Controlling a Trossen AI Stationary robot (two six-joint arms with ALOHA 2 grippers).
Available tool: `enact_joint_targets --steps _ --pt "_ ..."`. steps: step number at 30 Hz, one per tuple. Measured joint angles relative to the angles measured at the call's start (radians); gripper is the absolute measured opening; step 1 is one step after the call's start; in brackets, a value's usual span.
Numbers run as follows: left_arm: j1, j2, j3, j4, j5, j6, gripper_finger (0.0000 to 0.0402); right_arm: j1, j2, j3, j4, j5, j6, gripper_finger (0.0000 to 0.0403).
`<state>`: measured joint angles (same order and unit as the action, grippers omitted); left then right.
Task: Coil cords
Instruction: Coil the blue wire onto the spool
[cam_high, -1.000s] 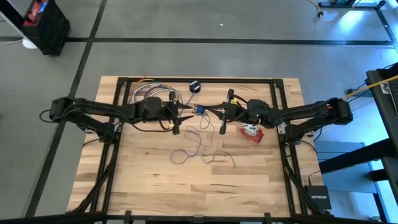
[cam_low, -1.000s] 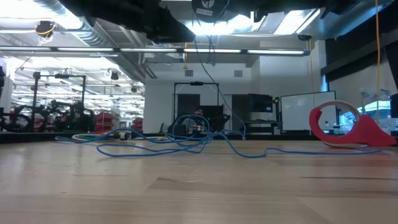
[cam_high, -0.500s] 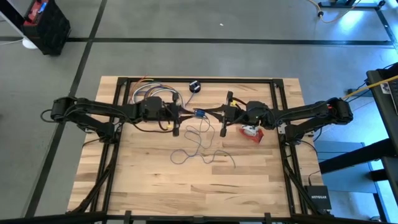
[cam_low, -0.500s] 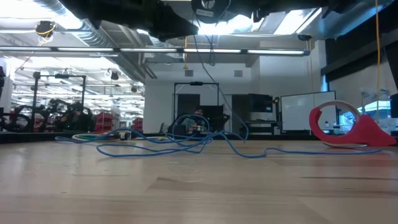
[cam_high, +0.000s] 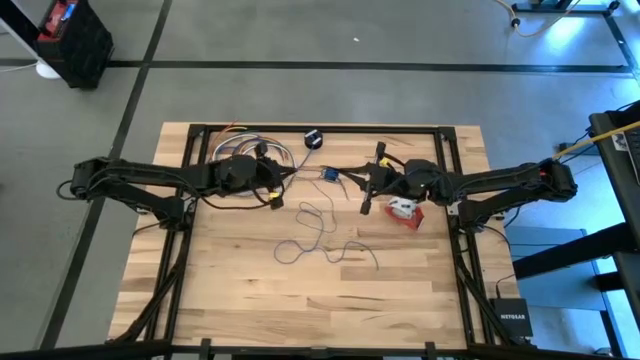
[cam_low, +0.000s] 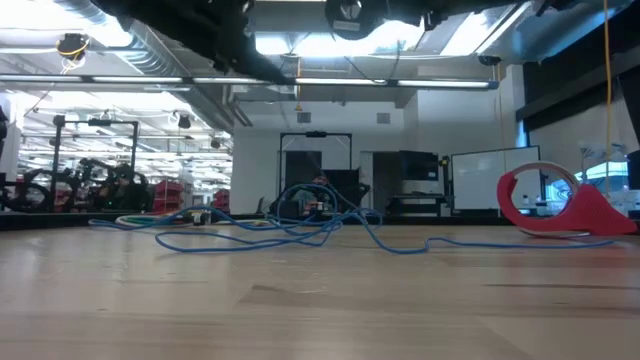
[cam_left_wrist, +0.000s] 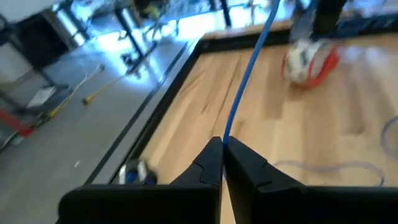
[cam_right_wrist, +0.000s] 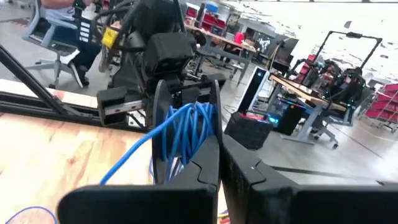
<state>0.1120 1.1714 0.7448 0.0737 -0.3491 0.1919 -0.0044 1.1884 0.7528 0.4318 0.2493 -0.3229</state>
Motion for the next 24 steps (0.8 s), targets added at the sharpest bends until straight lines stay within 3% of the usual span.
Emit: enact_joint_targets --steps 6,17,24 --pt "0.006 -0.002 -0.001 -0.114 -0.093 -0.014 0.0002 0.000 -0.024 0.000 -0.038 0.022 0.000 0.0009" --pt "0.093 -0.002 -0.002 -0.367 -0.103 -0.164 0.0003 0.000 -0.040 0.000 -0.045 0.022 0.000 0.0009" --pt "0.140 -0.002 -0.074 -0.379 -0.101 -0.187 0.0004 0.000 -0.041 0.000 -0.039 0.021 -0.003 0.0009"
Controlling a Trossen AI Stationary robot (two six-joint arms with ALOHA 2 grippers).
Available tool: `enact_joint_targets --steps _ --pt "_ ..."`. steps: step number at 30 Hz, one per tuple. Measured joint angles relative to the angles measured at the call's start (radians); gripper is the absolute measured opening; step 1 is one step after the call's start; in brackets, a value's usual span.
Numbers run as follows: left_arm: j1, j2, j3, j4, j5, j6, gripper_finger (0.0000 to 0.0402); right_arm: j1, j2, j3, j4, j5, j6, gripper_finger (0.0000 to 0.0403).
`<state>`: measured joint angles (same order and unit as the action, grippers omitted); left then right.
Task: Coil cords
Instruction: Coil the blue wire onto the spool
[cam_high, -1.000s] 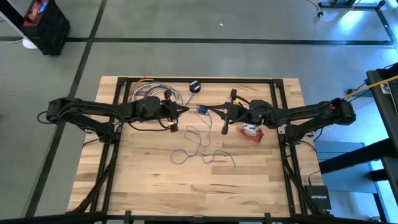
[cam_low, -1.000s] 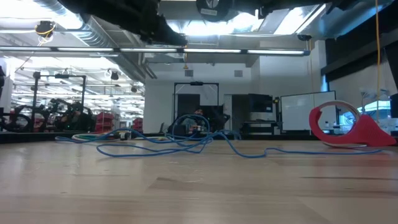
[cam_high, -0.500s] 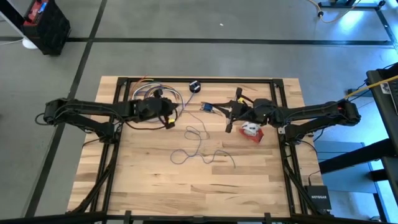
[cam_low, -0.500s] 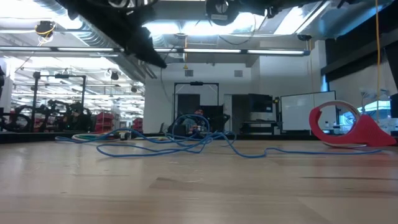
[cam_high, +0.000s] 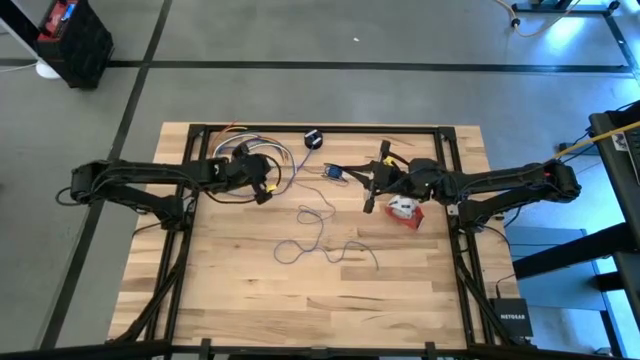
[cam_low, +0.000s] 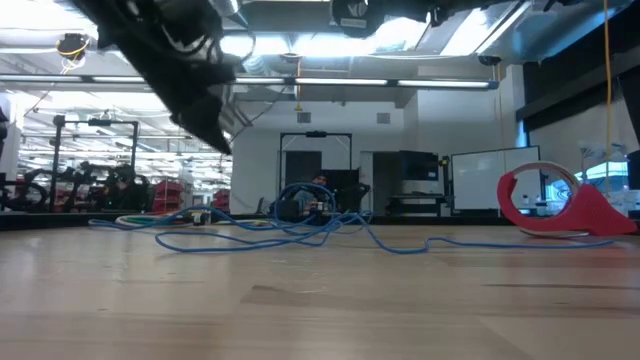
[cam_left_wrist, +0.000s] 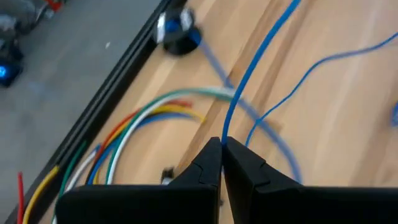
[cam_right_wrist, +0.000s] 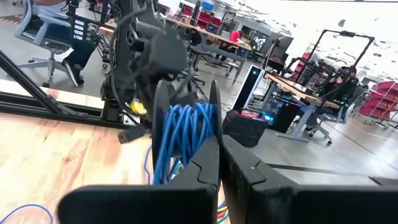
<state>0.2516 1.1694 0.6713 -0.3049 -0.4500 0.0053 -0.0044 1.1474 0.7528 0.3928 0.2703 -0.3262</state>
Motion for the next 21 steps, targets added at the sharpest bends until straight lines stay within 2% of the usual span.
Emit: enact_joint_targets --steps 14,21 --pt "0.139 0.000 -0.153 0.003 0.002 -0.087 0.0002 0.000 -0.001 0.000 0.021 -0.001 -0.022 0.0009" --pt "0.146 0.000 -0.167 0.074 0.006 -0.189 0.0025 0.000 -0.001 0.000 0.026 -0.001 -0.023 0.0009"
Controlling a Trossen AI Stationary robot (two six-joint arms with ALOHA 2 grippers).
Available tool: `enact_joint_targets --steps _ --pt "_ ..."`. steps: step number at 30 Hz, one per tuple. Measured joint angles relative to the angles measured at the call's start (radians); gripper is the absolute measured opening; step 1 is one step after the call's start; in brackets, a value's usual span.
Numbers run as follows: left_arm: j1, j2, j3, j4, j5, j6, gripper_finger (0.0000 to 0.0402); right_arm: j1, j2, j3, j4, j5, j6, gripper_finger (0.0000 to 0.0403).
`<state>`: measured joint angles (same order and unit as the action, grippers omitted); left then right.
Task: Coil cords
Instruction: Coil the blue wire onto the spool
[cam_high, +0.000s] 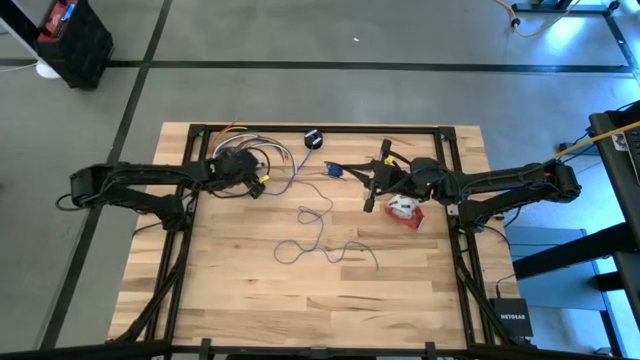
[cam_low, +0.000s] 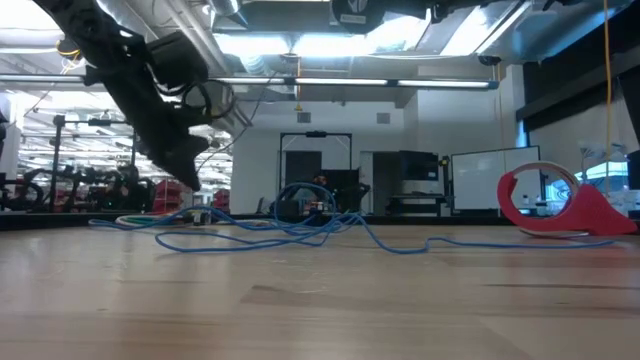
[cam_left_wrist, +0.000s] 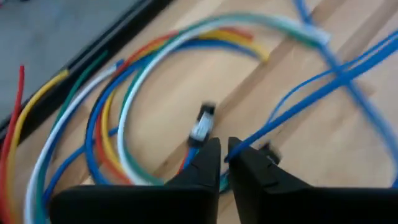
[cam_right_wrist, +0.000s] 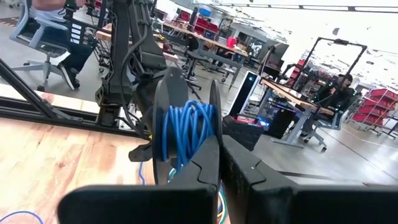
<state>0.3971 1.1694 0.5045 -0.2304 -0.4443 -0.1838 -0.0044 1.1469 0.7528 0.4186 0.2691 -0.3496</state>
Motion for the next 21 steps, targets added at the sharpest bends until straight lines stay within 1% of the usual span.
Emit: enact_joint_targets --steps 2,5,10,13,16,19,21 --pt "-0.010 0.000 0.000 0.038 0.032 0.008 0.0041 0.000 0.000 0.000 0.000 0.000 0.000 0.0009" --pt "-0.033 0.000 0.000 0.072 0.085 0.028 0.0075 0.000 0.000 0.000 0.000 0.000 0.000 0.0009" --pt "-0.058 0.000 0.000 0.086 0.087 0.001 0.0142 0.000 0.000 0.000 -0.001 0.000 0.001 0.0009" --pt "-0.075 0.000 0.029 0.050 0.090 0.023 0.0170 0.000 0.000 0.000 -0.005 0.000 0.001 0.0009" --pt "-0.100 -0.005 0.117 -0.022 0.089 0.067 0.0180 0.000 0.000 0.000 -0.005 0.000 0.002 0.0009" --pt "-0.141 -0.008 0.199 -0.069 0.086 0.042 0.0178 0.000 0.000 0.000 -0.012 0.000 0.004 0.0009" --pt "-0.178 -0.008 0.231 -0.069 0.086 0.034 0.0174 0.000 0.000 0.000 -0.022 0.000 0.004 0.0009"
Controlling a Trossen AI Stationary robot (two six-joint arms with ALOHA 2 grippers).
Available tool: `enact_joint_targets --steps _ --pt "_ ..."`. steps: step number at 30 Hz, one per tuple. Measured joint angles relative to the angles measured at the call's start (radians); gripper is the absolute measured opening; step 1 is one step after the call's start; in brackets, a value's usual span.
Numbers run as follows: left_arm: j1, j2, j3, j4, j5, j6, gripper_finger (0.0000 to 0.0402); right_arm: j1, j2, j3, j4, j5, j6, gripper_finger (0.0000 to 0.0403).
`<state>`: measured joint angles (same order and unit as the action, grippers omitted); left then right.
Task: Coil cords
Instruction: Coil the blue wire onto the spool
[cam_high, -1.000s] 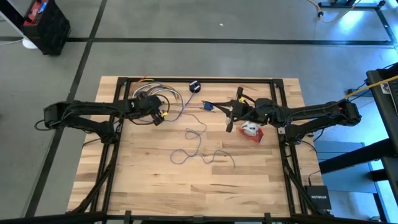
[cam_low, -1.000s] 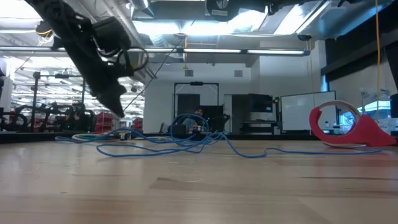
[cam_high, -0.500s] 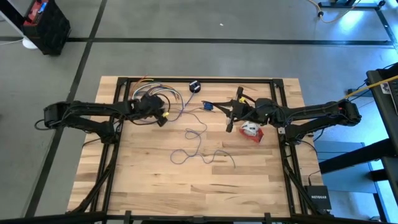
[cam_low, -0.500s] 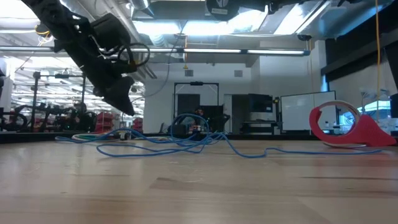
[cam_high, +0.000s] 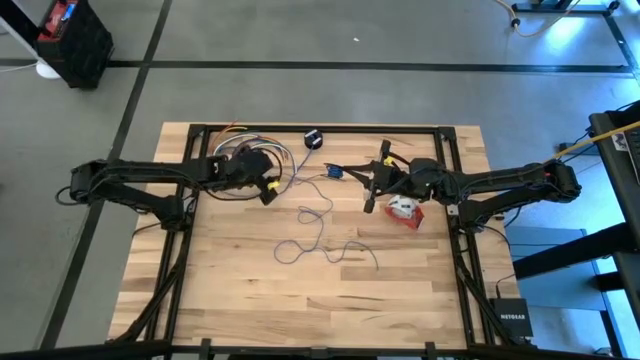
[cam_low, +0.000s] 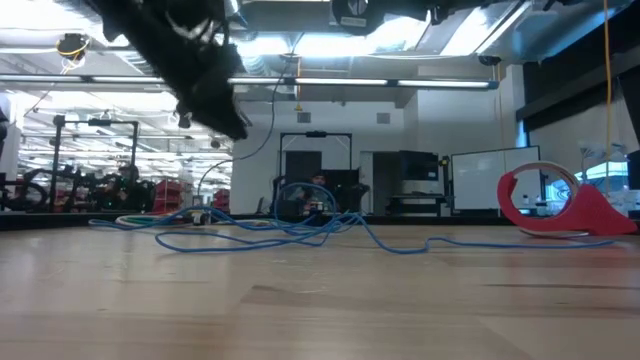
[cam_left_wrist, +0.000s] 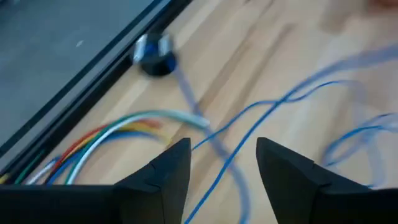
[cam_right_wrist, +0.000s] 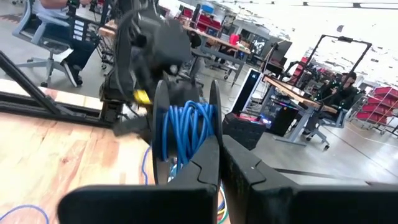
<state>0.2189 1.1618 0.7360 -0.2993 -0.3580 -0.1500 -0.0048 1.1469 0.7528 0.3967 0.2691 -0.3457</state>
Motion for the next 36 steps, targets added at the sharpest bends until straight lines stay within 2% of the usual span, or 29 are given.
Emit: enact_joint_targets --steps 4,11,15,18,22,30,36 --pt "-0.074 0.000 0.028 0.037 -0.009 0.046 0.0165 0.000 0.000 0.000 -0.005 0.000 0.003 0.0009" --pt "-0.156 0.003 0.028 0.241 -0.012 0.185 0.0159 -0.002 0.009 0.000 -0.001 0.003 0.051 0.0009" --pt "-0.179 0.003 0.028 0.271 -0.013 0.223 0.0159 -0.002 0.037 0.000 0.003 0.056 0.051 0.0009" --pt "-0.183 0.004 0.028 0.276 -0.013 0.227 0.0159 -0.002 0.069 0.000 0.033 0.127 0.050 0.0009" --pt "-0.181 0.004 0.028 0.287 -0.013 0.227 0.0159 -0.004 0.108 0.000 0.076 0.155 0.050 0.0009" --pt "-0.174 0.037 0.024 0.326 -0.013 0.236 0.0159 -0.043 0.162 0.000 0.127 0.154 0.053 0.0009" --pt "-0.129 0.093 0.023 0.368 -0.014 0.241 0.0159 -0.049 0.163 0.000 0.127 0.112 0.079 0.0009"
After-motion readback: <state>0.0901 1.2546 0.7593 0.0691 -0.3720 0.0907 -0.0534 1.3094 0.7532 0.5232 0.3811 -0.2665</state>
